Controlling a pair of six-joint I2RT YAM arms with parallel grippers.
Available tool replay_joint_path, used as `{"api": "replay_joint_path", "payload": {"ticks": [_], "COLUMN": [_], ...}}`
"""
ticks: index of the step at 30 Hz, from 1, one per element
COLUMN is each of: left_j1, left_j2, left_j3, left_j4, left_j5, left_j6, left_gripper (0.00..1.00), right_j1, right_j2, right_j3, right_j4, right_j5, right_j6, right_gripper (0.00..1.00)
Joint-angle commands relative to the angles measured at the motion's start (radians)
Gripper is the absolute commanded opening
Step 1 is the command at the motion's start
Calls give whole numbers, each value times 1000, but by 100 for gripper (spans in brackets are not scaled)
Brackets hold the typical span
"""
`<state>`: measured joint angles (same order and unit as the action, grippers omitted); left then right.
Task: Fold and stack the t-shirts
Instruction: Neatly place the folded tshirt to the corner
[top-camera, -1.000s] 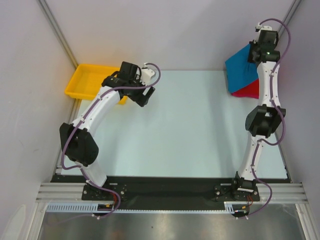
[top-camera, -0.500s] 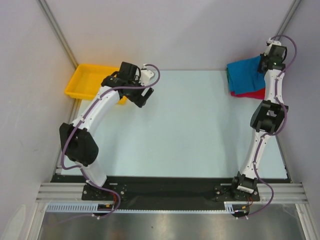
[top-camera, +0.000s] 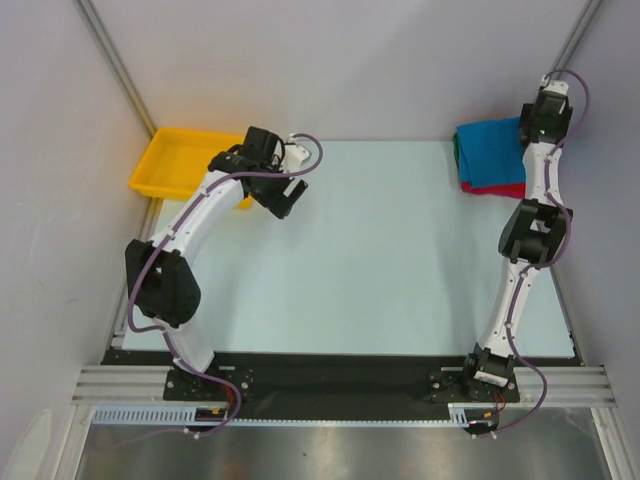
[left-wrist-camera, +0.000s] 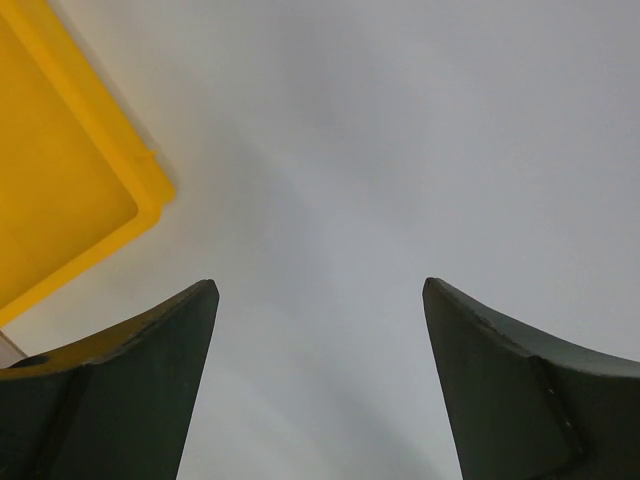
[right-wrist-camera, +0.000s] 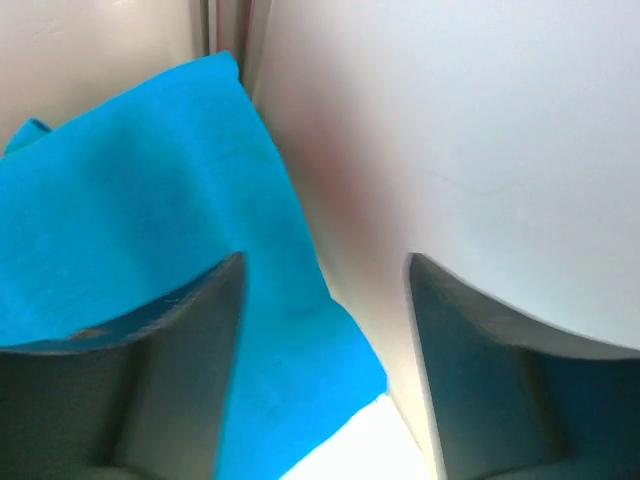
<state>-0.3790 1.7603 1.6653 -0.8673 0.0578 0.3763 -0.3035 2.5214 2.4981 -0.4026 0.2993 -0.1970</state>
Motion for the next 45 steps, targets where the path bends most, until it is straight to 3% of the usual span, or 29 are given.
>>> {"api": "replay_joint_path", "payload": {"ticks": [1,3,4,7,13,20,29,33,38,45], "left_j1": [8,8,8,8,11,11,11,12,11,12], "left_j2": [2,4,4,5,11,8,11,10,-5,-48], "left_j3": [30,28,31,42,40,-1,-19,-9,-6,-25], "left_j4": [-6,-12,-12,-29,-42,-42,-41,-39,-45,-44], "left_j5": [-3,2,2,-4,-9,-52,-95,-95,-89,-84], "left_j6": [18,19,19,27,30,46,72,70,70,69], "left_gripper": [90,90,90,90,90,90,90,90,91,91], "right_j1": [72,73,63,24,-31,-52,-52,-49,-51,-51], "right_j2": [-144,-168,-171,-122,-10,135,203,153,74,-39], "right_j3": [-54,-79,-88,-81,-67,39,83,67,61,-3], "right_j4": [140,127,117,113,192,295,361,360,425,325], "right_j5": [153,85,-60,-153,-322,-380,-301,-214,-169,-328], "right_j6": [-116,-53,-18,128,274,343,346,326,327,381], "right_gripper": [66,51,34,0,0,0,0,0,21,40]}}
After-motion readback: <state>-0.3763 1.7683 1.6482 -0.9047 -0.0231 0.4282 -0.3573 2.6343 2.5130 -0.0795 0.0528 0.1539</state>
